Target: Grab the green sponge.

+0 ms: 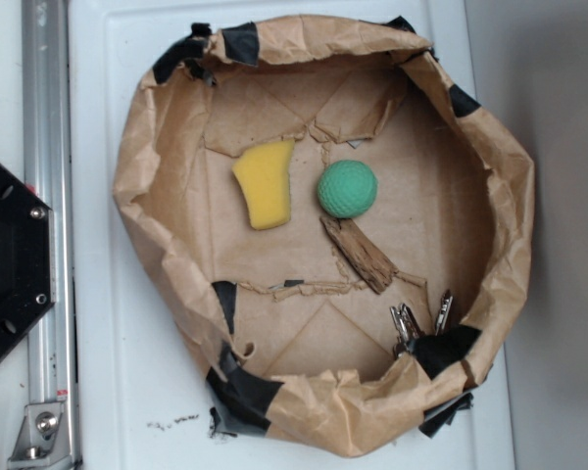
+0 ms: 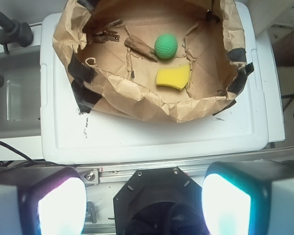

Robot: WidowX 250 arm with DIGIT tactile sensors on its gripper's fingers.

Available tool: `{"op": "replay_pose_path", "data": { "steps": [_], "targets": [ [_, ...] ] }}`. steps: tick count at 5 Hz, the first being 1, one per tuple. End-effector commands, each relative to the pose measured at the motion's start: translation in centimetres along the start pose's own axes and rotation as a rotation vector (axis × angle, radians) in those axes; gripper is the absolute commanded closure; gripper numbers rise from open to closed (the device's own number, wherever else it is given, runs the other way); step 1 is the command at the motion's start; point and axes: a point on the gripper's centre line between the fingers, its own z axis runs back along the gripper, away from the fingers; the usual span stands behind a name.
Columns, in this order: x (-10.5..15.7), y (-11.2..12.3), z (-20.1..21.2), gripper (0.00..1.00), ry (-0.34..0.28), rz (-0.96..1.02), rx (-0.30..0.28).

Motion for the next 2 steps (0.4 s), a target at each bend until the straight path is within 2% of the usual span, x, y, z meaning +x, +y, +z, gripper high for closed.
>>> {"op": "replay_pose_path", "data": {
  "steps": [1, 2],
  "targets": [
    [7.0, 4.4, -3.6, 0.0, -0.133, -0.381, -0.073],
    [9.2, 6.1, -6.3, 0.0, -0.14, -0.457, 0.026]
  ]
}}
